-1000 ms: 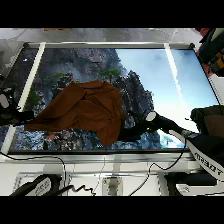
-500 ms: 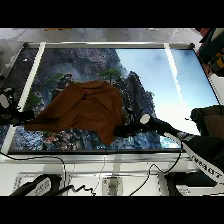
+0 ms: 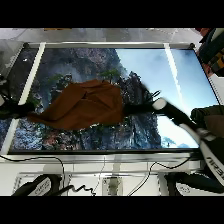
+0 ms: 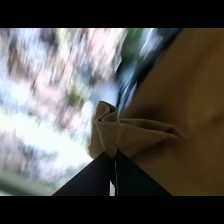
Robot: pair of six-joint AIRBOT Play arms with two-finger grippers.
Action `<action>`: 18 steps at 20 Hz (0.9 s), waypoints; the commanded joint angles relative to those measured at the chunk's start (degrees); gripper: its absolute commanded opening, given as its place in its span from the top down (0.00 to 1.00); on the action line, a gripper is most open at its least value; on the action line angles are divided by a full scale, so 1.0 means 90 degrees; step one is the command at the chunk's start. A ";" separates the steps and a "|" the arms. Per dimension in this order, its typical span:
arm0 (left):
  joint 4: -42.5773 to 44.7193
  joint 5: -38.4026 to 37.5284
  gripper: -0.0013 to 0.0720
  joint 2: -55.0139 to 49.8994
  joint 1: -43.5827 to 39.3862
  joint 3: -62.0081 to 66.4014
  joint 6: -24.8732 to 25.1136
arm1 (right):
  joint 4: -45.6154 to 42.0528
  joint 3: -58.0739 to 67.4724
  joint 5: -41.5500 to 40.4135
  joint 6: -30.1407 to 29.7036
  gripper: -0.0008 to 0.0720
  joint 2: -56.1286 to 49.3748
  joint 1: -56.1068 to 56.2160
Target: Fold the clothes and pants, and hang the long-sleeved shirts on hangers.
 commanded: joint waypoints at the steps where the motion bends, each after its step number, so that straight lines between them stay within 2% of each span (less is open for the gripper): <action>1: -0.0585 0.0979 0.96 0.0359 0.0002 0.0486 -0.0002 | -0.0850 0.0816 0.0406 0.0036 0.97 0.0964 -0.1474; 5: -0.1756 0.2730 0.96 0.1263 0.0002 0.0860 -0.0002 | -0.1005 0.1775 0.0828 -0.0265 0.97 0.2390 -0.2749; 8: -0.2803 0.4488 0.96 0.2217 0.0002 0.0860 0.0000 | -0.1015 0.2506 0.0772 -0.0750 0.97 0.3461 -0.2868; 12: -0.3048 0.6751 0.96 0.3582 0.0002 0.0860 0.0002 | -0.1003 0.3376 0.0767 -0.0855 0.97 0.4561 -0.2854; 15: -0.2832 0.7490 0.96 0.4371 0.0007 0.0860 0.0029 | -0.1003 0.3665 0.0607 -0.0855 0.97 0.5093 -0.2854; 17: -0.2829 0.7376 0.96 0.4707 0.0007 0.0857 0.0100 | -0.1005 0.3699 0.0403 -0.0855 0.97 0.5282 -0.2854; 18: -0.2829 0.7065 0.96 0.4796 0.0007 0.0857 0.0272 | -0.1003 0.3699 0.0362 -0.0852 0.97 0.5297 -0.2854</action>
